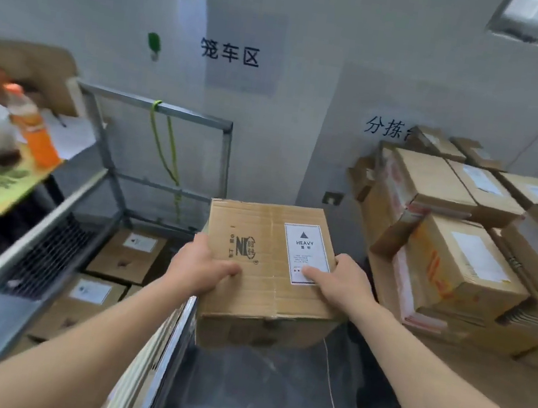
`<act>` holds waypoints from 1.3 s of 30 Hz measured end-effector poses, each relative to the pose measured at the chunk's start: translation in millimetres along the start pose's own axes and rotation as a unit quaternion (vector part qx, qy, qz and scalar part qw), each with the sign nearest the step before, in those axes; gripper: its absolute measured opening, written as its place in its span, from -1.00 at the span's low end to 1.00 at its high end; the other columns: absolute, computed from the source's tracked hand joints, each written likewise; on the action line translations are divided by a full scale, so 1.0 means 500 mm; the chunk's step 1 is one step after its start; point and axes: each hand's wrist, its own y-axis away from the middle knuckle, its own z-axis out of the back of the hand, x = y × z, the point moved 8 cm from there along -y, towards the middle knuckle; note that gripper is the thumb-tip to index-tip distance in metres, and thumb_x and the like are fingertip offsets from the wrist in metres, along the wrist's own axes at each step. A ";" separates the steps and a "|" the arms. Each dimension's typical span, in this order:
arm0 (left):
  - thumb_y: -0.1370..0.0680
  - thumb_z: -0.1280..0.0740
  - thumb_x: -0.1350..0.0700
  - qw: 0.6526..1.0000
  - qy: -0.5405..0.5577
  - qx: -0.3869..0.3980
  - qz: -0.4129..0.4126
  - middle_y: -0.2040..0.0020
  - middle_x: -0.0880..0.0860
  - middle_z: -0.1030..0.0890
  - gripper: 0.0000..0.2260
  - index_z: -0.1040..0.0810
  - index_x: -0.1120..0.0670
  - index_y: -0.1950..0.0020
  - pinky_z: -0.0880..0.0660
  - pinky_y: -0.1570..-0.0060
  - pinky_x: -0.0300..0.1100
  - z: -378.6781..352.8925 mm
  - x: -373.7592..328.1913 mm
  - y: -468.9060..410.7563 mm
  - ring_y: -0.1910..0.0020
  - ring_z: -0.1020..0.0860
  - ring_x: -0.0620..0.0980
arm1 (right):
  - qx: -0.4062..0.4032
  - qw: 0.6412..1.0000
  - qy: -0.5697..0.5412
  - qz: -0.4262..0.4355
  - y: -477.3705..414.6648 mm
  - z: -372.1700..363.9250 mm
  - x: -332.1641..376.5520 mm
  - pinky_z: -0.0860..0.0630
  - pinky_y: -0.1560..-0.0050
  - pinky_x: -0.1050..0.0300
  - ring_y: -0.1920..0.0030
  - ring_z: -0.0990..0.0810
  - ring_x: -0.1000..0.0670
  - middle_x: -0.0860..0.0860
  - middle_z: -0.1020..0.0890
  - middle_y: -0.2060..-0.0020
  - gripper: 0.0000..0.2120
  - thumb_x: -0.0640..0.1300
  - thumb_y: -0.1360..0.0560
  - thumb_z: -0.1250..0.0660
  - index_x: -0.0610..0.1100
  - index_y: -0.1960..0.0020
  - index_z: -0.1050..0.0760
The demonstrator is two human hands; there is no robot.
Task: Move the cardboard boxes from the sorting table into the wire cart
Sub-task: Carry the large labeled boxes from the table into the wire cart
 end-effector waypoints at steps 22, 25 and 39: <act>-0.32 -0.46 -0.13 0.956 0.089 -0.180 0.213 -0.08 -0.02 -0.64 -0.46 -0.52 0.03 -0.25 -0.58 -0.11 0.04 0.220 0.184 -0.196 -0.07 -0.60 0.03 | 0.210 0.937 0.085 0.264 -0.383 -0.290 0.533 -0.47 0.19 0.05 0.13 -0.55 0.09 0.15 -0.57 0.13 -0.57 0.24 -0.30 -0.47 0.03 0.02 -0.42; -0.34 -0.47 -0.11 0.949 0.104 -0.195 0.225 -0.08 -0.03 -0.64 -0.50 -0.53 0.03 -0.22 -0.60 -0.09 0.03 0.232 0.214 -0.209 -0.06 -0.61 0.01 | 0.225 0.925 0.108 0.288 -0.398 -0.331 0.582 -0.39 0.28 0.09 0.17 -0.51 0.15 0.17 -0.55 0.15 -0.58 0.26 -0.28 -0.47 0.05 0.06 -0.39; -0.36 -0.53 -0.03 0.919 0.173 -0.214 0.283 -0.11 -0.03 -0.62 -0.48 -0.47 0.04 -0.26 -0.58 -0.11 0.01 0.283 0.407 -0.354 -0.11 -0.58 0.02 | 0.259 0.897 0.191 0.303 -0.486 -0.541 0.785 -0.55 0.12 0.02 0.09 -0.55 0.07 0.09 -0.56 0.07 -0.49 0.19 -0.28 -0.50 -0.02 -0.06 -0.40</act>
